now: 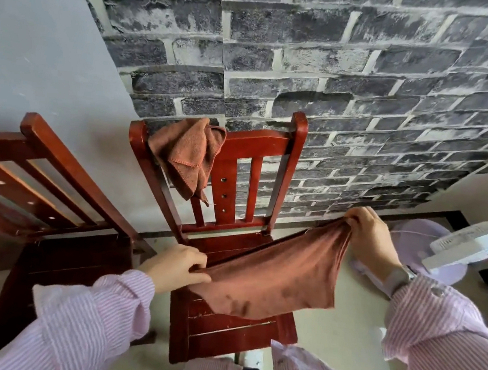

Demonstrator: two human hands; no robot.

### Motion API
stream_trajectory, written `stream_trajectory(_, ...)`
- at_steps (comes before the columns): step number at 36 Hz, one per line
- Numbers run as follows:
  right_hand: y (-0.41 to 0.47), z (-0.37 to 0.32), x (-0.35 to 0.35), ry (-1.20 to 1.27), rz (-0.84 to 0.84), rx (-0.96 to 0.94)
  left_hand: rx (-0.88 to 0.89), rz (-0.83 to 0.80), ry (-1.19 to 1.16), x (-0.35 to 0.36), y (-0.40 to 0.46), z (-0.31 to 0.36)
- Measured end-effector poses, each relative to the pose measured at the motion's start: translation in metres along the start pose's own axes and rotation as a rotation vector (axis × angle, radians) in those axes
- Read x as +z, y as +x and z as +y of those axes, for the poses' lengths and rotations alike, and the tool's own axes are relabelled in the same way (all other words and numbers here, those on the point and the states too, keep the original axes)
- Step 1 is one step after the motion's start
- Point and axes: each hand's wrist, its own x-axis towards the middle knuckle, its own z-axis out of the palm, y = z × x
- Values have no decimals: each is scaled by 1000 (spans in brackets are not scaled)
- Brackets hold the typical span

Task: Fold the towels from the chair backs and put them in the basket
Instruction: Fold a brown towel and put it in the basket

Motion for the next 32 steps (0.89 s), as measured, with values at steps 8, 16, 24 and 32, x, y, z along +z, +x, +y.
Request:
stream_trajectory(8,4,-5,-2,45,65,63,28,138,-45,10,-2,-3)
stream_trajectory(16,2,7,-8,19,47,36,-34,351,-404,9,-3,-17)
stream_trajectory(24,-1,18,-12,-88,-35,-182,-101,567,-621,-12,-5,-25)
stream_trajectory(32,2,18,-17,-283,-143,-428,-43,644,-407,-24,-7,-38)
